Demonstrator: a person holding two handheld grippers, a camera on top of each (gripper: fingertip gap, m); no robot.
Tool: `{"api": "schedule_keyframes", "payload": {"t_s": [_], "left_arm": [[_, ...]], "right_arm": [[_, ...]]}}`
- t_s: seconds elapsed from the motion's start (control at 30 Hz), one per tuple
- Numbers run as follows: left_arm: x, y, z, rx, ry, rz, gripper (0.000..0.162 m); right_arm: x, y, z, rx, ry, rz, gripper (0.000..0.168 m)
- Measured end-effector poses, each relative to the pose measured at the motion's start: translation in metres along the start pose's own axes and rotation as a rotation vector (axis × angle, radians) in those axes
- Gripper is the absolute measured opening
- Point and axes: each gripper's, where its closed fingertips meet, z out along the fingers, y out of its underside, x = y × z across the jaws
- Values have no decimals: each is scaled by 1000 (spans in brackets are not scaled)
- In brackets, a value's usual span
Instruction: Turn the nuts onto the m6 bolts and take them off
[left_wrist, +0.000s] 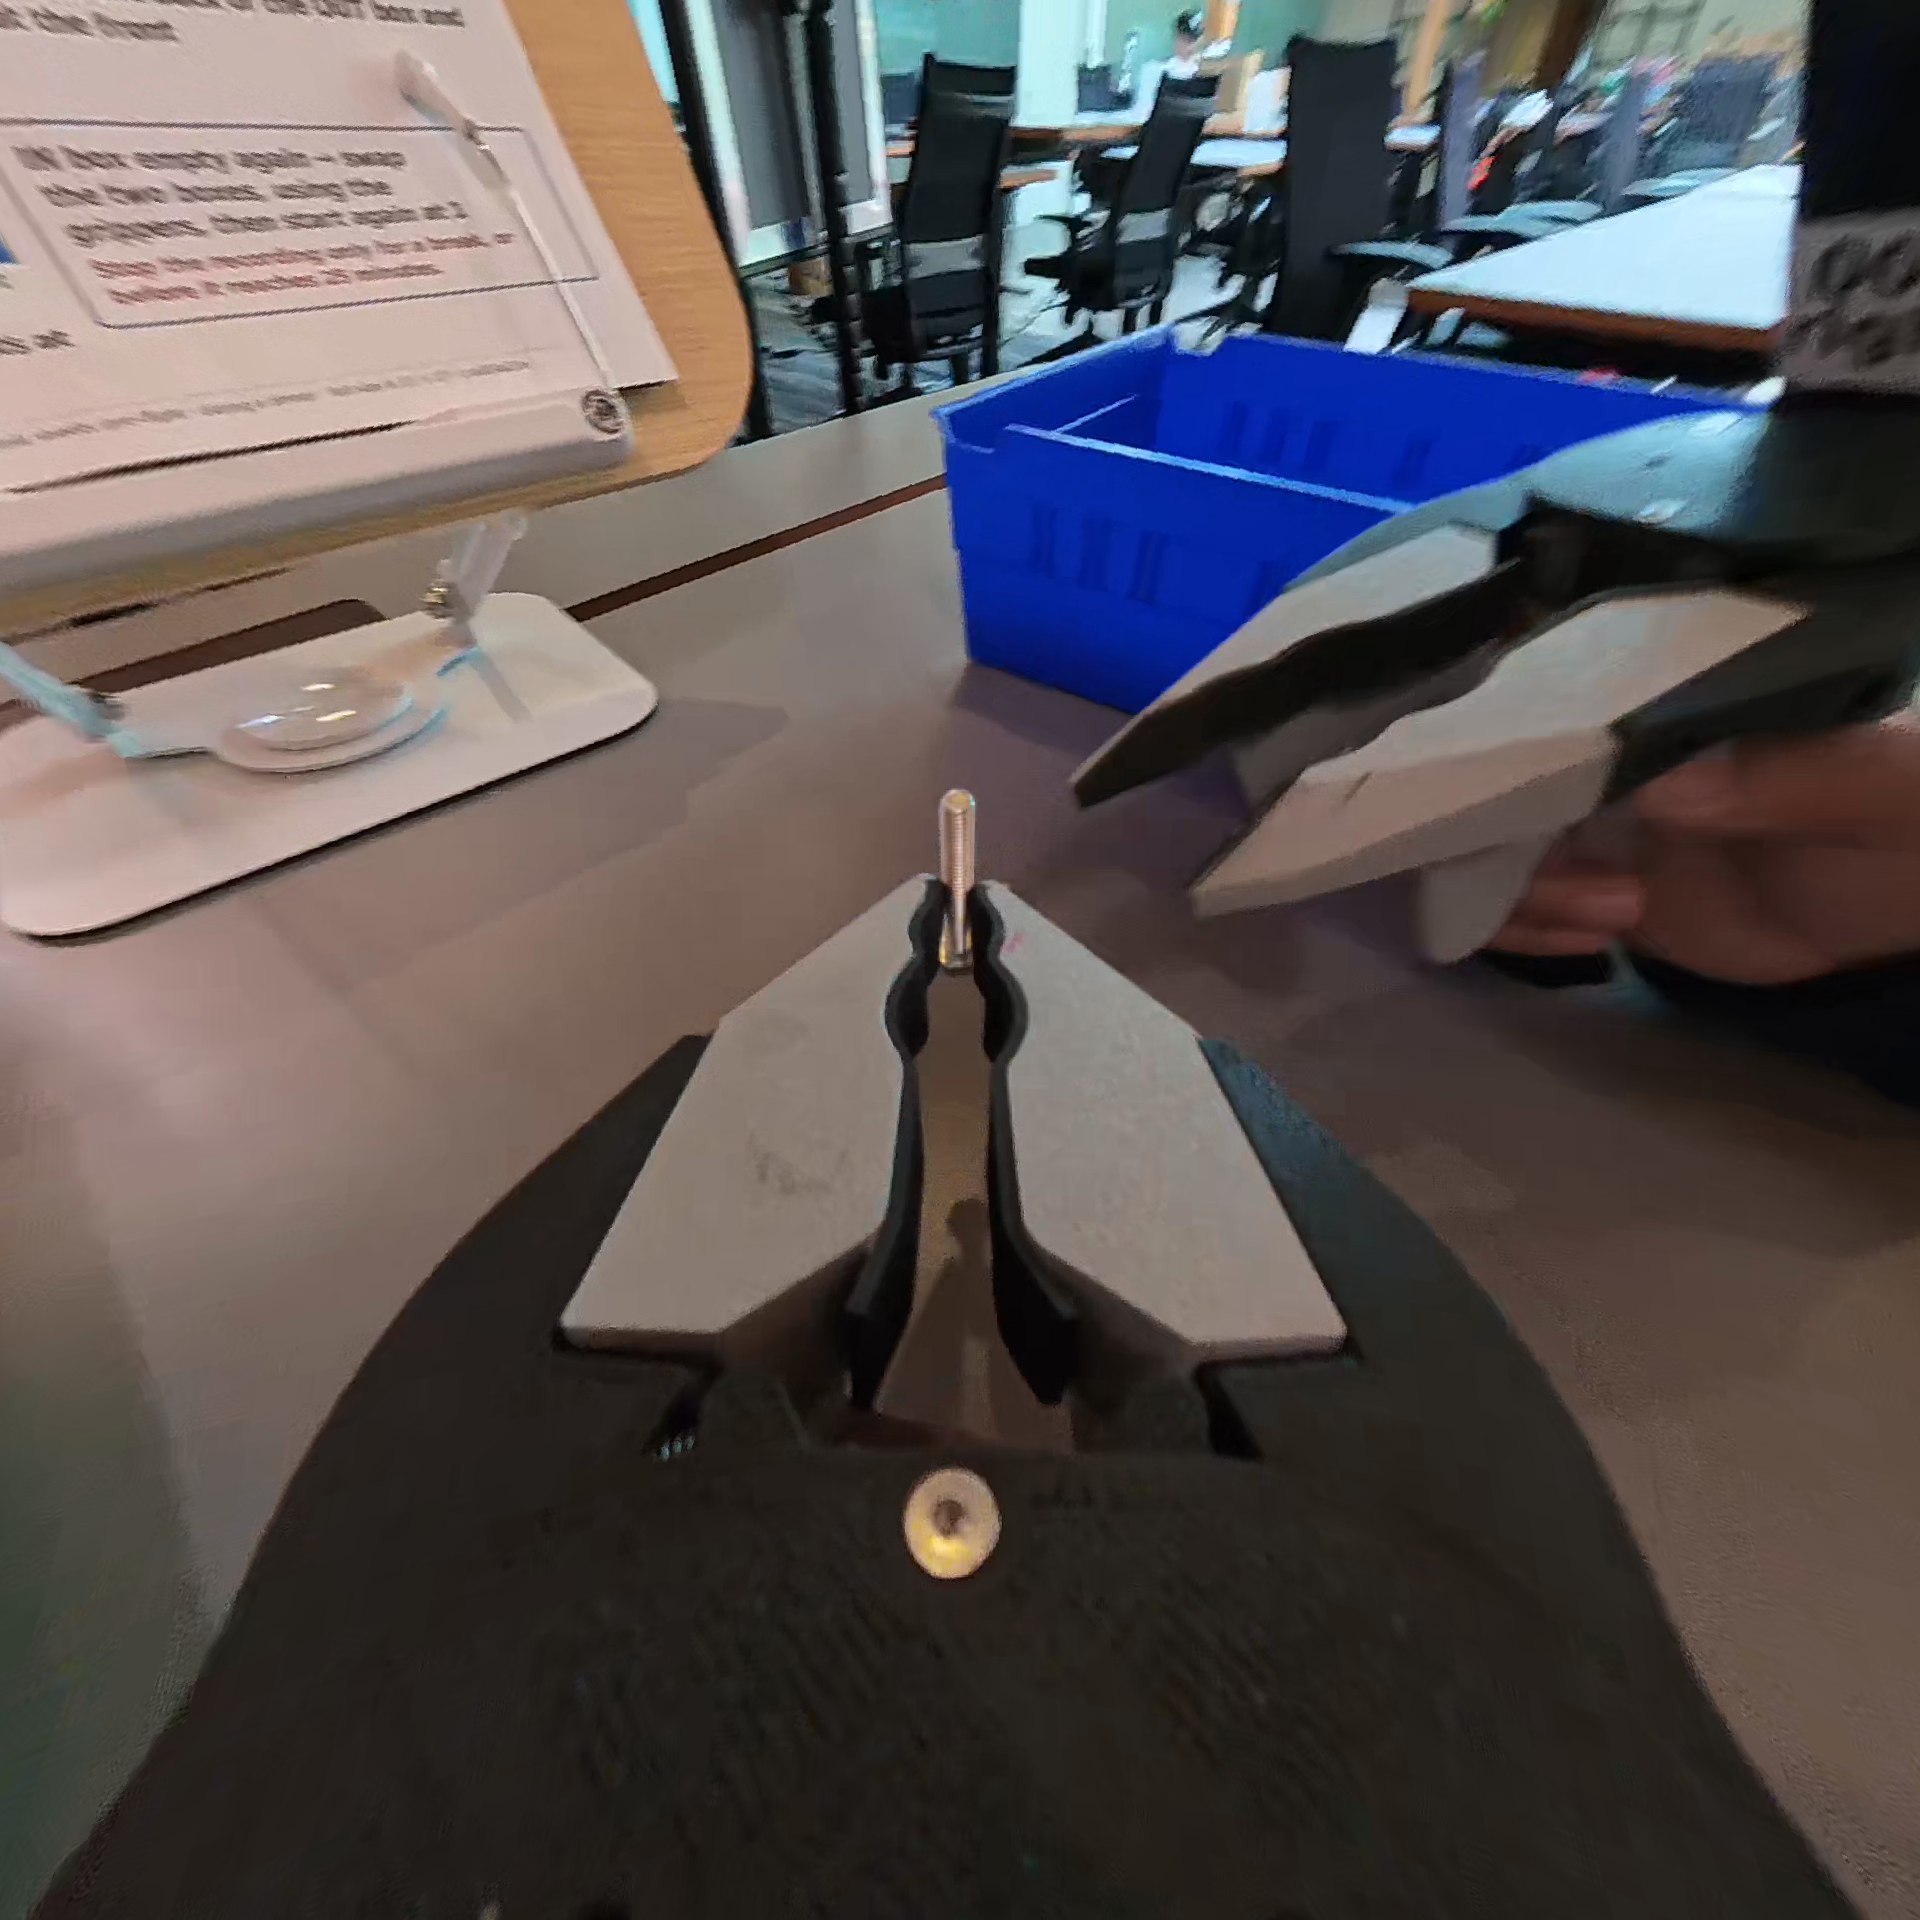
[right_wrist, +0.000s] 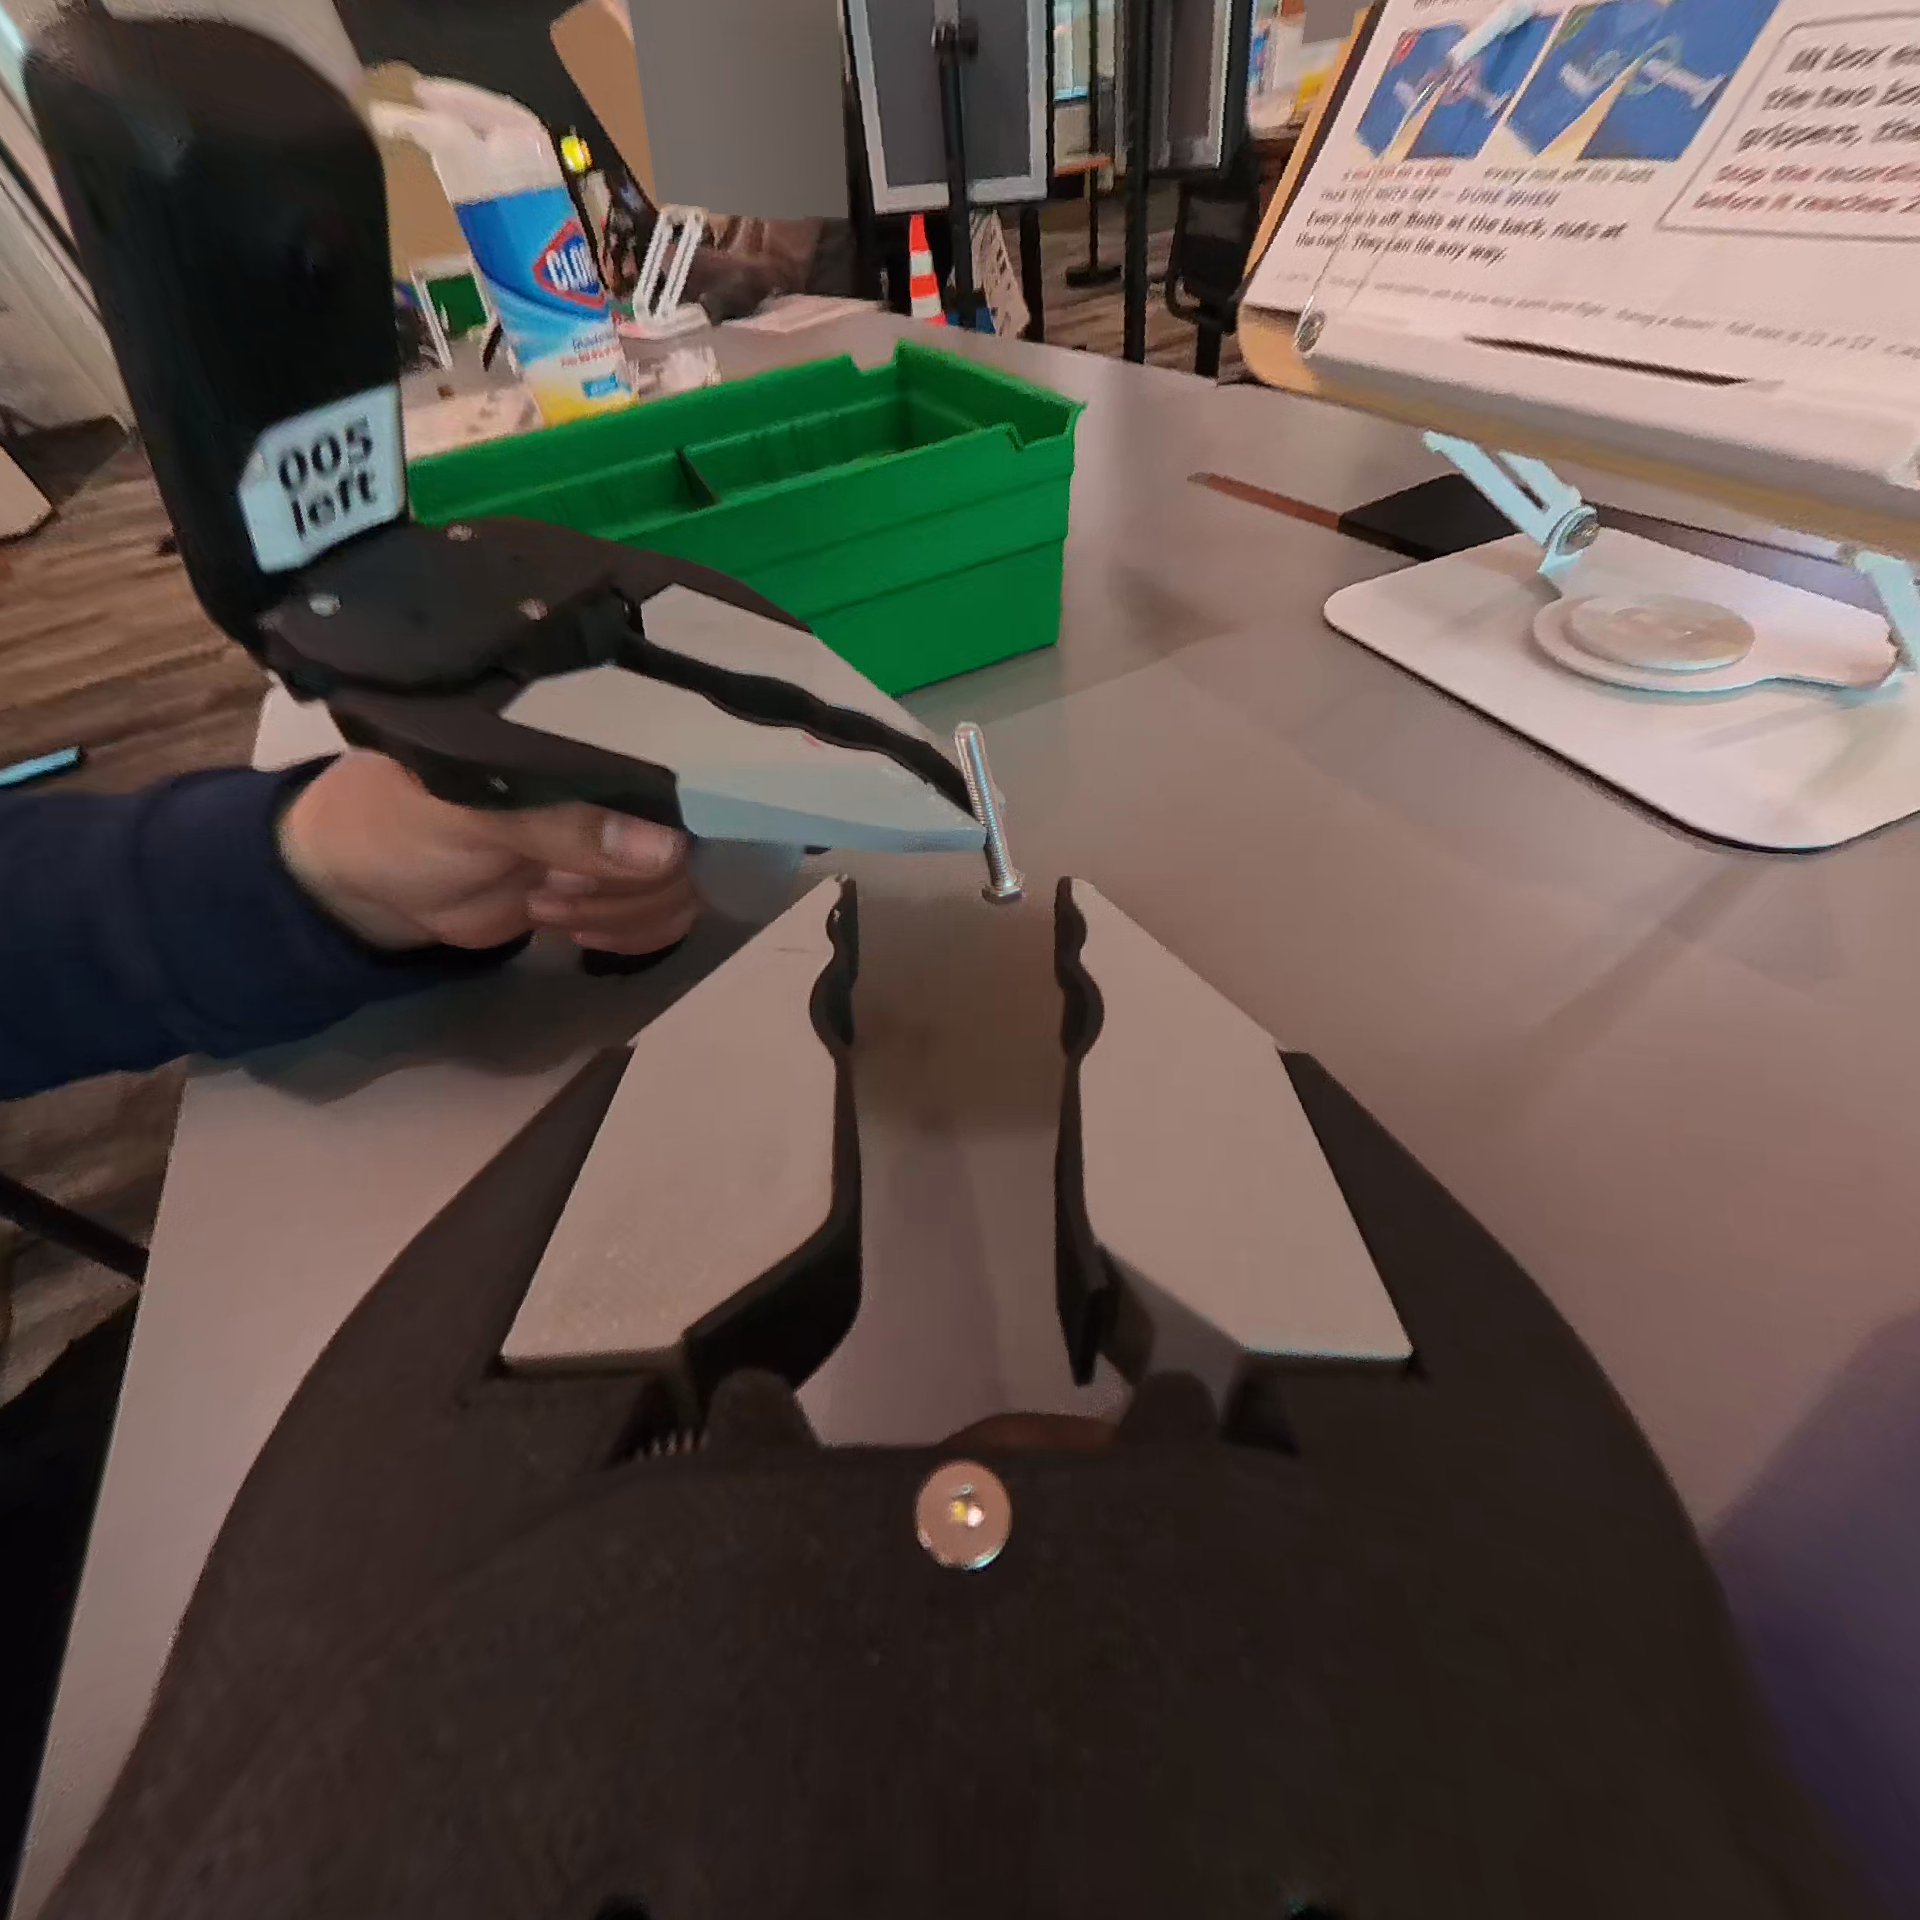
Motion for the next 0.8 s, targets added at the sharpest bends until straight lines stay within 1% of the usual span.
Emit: {"api": "schedule_keyframes", "payload": {"t_s": [0.1, 0.2, 0.33, 0.8], "left_arm": [[-11, 9, 3, -51, -120, 117, 2], [-3, 13, 8, -71, -131, 183, 2], [6, 13, 11, -70, -128, 209, 2], [5, 12, 10, -68, -128, 212, 2]], "right_arm": [[6, -4, -2, 21, 12, 49, 36], [11, 0, 2, 12, 41, 59, 34], [11, 5, 6, -12, 54, 40, 34], [11, 10, 10, -24, 49, 56, 35]]}}
